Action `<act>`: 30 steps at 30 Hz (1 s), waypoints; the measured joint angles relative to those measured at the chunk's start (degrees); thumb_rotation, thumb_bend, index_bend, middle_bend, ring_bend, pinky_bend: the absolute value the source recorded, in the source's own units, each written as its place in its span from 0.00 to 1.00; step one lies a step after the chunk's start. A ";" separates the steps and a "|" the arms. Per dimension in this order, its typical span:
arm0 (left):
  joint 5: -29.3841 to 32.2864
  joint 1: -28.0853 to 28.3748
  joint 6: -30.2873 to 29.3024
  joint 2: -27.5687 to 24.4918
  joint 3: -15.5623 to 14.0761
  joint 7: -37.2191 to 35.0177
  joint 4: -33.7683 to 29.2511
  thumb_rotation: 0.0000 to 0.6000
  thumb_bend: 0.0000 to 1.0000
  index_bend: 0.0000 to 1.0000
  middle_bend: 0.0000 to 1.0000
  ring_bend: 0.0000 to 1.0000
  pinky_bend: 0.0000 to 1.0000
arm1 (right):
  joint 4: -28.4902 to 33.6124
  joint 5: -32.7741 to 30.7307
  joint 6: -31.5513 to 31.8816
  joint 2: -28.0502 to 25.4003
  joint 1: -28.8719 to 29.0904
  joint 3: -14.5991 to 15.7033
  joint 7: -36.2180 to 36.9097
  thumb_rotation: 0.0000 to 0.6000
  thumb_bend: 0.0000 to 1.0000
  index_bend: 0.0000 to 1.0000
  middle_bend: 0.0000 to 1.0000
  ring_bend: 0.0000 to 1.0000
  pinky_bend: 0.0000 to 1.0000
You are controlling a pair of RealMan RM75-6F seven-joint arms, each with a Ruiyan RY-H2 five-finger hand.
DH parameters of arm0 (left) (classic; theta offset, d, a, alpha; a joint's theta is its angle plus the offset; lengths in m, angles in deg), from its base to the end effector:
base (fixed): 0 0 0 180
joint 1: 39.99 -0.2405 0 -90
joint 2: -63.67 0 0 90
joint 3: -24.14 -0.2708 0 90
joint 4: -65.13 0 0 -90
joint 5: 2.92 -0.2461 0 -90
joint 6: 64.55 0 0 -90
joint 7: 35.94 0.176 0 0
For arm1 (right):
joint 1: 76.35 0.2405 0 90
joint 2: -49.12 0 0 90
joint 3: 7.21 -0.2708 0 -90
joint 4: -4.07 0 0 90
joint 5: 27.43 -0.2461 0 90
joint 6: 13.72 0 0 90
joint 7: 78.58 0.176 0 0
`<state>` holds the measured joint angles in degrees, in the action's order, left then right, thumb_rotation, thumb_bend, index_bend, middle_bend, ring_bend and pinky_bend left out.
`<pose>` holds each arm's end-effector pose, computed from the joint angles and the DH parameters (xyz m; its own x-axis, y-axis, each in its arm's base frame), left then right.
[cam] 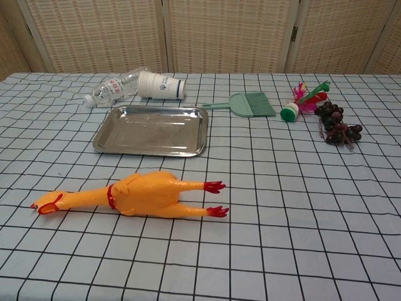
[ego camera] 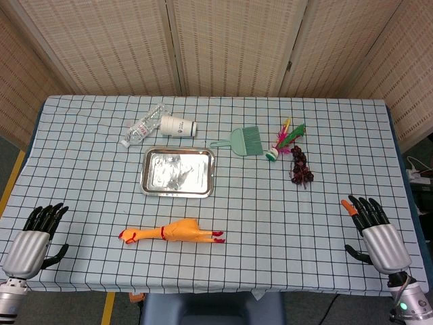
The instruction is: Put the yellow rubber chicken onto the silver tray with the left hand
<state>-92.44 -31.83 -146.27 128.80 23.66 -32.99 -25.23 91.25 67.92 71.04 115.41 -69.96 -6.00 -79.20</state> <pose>-0.3322 0.2213 0.1067 0.4722 0.0864 0.8772 0.8787 -0.1254 -0.4607 -0.3309 -0.2070 0.1042 0.4707 -0.0589 0.8804 -0.8705 -0.1935 0.4525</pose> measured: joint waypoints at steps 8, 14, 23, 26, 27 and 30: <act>-2.37 0.72 0.41 0.88 -0.66 -1.11 0.48 1.00 0.35 0.00 0.00 0.00 0.05 | 0.32 -0.52 0.28 -0.30 -0.31 -0.13 -0.43 1.00 0.12 0.00 0.00 0.00 0.00; -6.47 1.67 0.21 4.93 -1.69 -3.17 2.03 1.00 0.36 0.11 0.00 0.00 0.07 | 0.42 -1.12 -0.60 -0.16 -0.27 -0.06 -1.20 1.00 0.12 0.00 0.00 0.00 0.00; -3.98 6.08 11.61 12.40 -1.81 5.43 2.20 1.00 0.36 0.04 0.00 0.00 0.10 | 0.55 -2.16 -2.51 0.50 0.30 -0.09 -2.12 1.00 0.12 0.00 0.00 0.00 0.00; -1.01 8.57 16.19 14.76 -0.78 9.71 1.35 1.00 0.36 0.01 0.00 0.00 0.10 | 0.45 -2.42 -2.94 0.56 0.38 -0.03 -2.16 1.00 0.12 0.00 0.00 0.00 0.00; -0.12 9.27 17.17 15.39 -0.39 10.83 1.10 1.00 0.36 0.01 0.00 0.00 0.11 | 0.39 -2.58 -3.07 0.57 0.40 -0.03 -2.21 1.00 0.12 0.00 0.00 0.00 0.00; 2.40 11.11 19.42 17.09 0.85 13.83 0.29 1.00 0.36 0.03 0.00 0.00 0.11 | 0.26 -3.08 -3.37 0.55 0.40 -0.08 -2.40 1.00 0.12 0.00 0.00 0.00 0.00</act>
<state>-90.05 -20.71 -126.85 145.89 24.51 -19.16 -24.95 91.51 64.84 67.67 115.96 -69.56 -6.09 -81.60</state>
